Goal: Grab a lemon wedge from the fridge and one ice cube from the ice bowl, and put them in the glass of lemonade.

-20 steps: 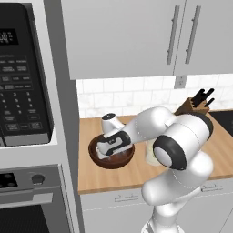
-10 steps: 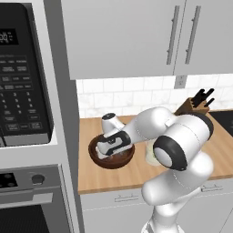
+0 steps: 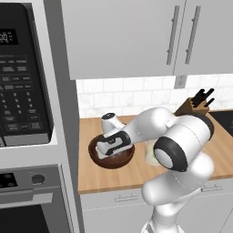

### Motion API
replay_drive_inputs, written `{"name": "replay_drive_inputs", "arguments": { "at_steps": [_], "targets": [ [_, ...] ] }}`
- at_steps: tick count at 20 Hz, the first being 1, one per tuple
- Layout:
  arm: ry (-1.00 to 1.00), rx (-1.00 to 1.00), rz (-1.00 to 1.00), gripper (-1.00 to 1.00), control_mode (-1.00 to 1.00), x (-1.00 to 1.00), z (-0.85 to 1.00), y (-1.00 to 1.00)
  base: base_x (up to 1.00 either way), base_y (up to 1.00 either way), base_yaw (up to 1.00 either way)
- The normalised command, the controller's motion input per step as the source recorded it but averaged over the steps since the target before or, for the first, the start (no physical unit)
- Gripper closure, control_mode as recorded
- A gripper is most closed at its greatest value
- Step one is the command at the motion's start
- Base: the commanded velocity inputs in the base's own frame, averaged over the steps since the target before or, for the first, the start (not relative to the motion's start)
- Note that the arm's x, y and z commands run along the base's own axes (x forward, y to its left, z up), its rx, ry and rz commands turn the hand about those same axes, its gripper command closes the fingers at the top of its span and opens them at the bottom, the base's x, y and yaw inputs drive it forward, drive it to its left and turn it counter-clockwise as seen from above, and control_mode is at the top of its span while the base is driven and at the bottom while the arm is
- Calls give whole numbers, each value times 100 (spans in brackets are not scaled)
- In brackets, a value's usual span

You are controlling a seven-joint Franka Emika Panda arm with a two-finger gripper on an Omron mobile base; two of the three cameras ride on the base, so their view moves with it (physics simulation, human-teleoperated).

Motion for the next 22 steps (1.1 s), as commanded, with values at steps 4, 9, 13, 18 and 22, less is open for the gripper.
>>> {"name": "replay_drive_inputs", "arguments": {
  "at_steps": [4, 9, 13, 18, 22],
  "targets": [
    [-8, 0, 0, 100, -100, -56, 61, 0, 0, 0, 0],
    [-14, 0, 0, 100, -100, -88, 82, -4, 0, 0, 0],
    [-7, 0, 0, 100, -100, -61, 75, -27, 0, 0, 0],
    [0, -5, -4, 100, -100, -7, 63, -69, 0, 0, 0],
    [0, -2, -8, 100, -100, 0, 65, -87, 0, 0, 0]
  ]
}}
